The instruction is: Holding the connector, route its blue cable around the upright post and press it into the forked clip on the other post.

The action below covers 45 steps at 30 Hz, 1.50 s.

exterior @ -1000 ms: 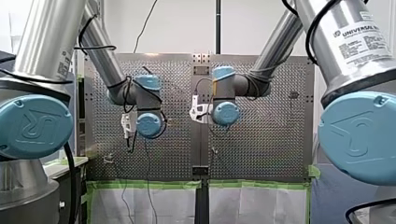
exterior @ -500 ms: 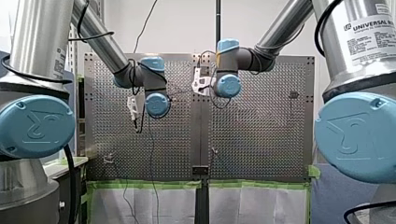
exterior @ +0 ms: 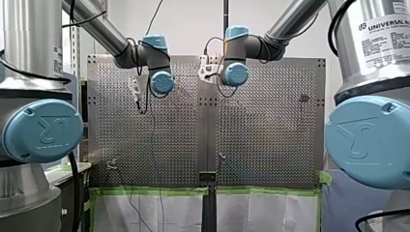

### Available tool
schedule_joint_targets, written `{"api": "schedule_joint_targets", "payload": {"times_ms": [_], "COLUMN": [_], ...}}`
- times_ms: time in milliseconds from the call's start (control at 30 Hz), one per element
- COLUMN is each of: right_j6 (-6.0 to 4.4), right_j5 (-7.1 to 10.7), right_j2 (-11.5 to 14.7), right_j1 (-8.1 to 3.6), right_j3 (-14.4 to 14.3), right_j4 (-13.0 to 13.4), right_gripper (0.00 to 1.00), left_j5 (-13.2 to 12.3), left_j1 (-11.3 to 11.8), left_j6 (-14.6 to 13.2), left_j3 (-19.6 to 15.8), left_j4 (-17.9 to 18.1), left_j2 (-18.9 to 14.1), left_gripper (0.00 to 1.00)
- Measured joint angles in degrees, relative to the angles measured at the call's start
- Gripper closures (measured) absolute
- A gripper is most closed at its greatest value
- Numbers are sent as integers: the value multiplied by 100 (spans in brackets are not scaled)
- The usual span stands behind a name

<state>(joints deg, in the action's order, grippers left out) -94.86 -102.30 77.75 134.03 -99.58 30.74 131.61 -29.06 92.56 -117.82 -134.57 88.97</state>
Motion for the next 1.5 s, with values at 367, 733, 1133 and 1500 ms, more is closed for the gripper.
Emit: {"api": "schedule_joint_targets", "payload": {"times_ms": [367, 733, 1133, 1500], "right_j6": [1, 1, -7, -24], "right_j5": [127, 373, 754, 1047], "right_j2": [-179, -455, -579, -641], "right_j1": [-67, -82, -65, -79], "right_j3": [379, 898, 1507, 2037], "right_j4": [-40, -240, -560, -592], "right_gripper": [98, 98, 98, 98], "left_j5": [-392, -511, -708, -1110], "left_j1": [475, 1027, 1466, 1858], "left_j6": [80, 165, 309, 671], "left_j3": [314, 781, 1388, 1784], "left_j4": [-491, -1044, -1654, -2158], "left_j2": [-493, -761, -547, -260], "left_gripper": [100, 100, 100, 100]}}
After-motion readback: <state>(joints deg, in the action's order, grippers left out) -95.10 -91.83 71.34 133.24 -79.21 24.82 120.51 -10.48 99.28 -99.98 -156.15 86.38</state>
